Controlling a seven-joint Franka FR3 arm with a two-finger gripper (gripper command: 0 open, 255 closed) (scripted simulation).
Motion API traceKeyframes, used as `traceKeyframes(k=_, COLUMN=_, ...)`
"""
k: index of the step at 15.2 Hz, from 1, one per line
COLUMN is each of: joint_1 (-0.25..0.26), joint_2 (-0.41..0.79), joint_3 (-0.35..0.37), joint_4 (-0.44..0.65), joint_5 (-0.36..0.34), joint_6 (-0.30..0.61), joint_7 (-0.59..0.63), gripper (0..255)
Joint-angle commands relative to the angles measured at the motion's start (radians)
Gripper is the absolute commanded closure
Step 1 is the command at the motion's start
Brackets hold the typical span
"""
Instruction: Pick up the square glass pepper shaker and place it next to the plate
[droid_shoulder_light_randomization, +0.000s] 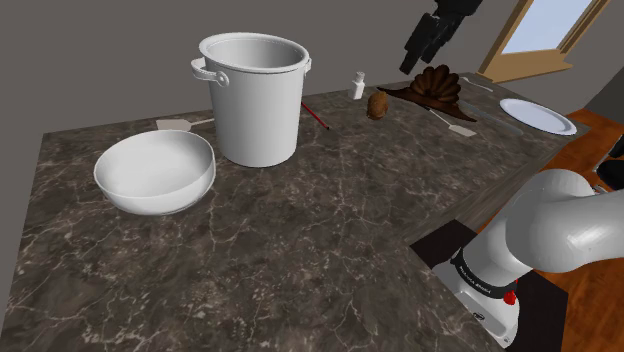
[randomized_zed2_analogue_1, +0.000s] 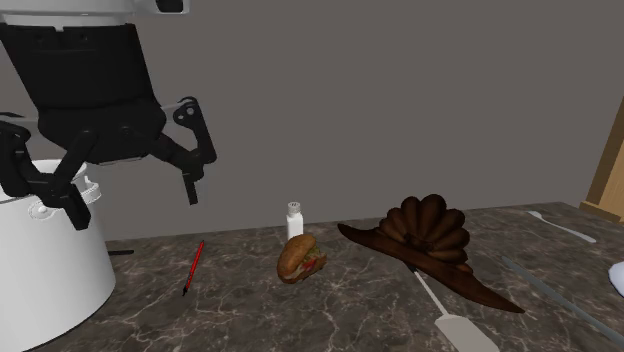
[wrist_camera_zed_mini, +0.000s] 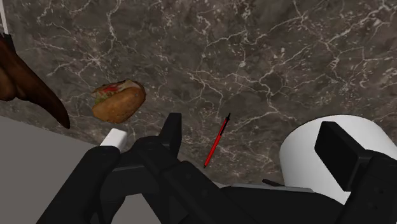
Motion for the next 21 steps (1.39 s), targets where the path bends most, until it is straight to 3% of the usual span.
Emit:
traceKeyframes(k=1, joint_1=0.000, joint_2=0.000, joint_3=0.000, joint_4=0.000, joint_5=0.000, joint_6=0.000, joint_7=0.000, gripper=0)
traceKeyframes(k=13, joint_1=-0.047, joint_2=0.232, joint_3=-0.179, joint_4=-0.066, joint_5=-0.051, joint_6=0.378, joint_7=-0.166, gripper=0)
traceKeyframes(k=21, joint_1=-0.048, joint_2=0.473, joint_3=-0.301, joint_4=0.005, joint_5=-0.004, joint_6=0.596, joint_7=-0.304, gripper=0)
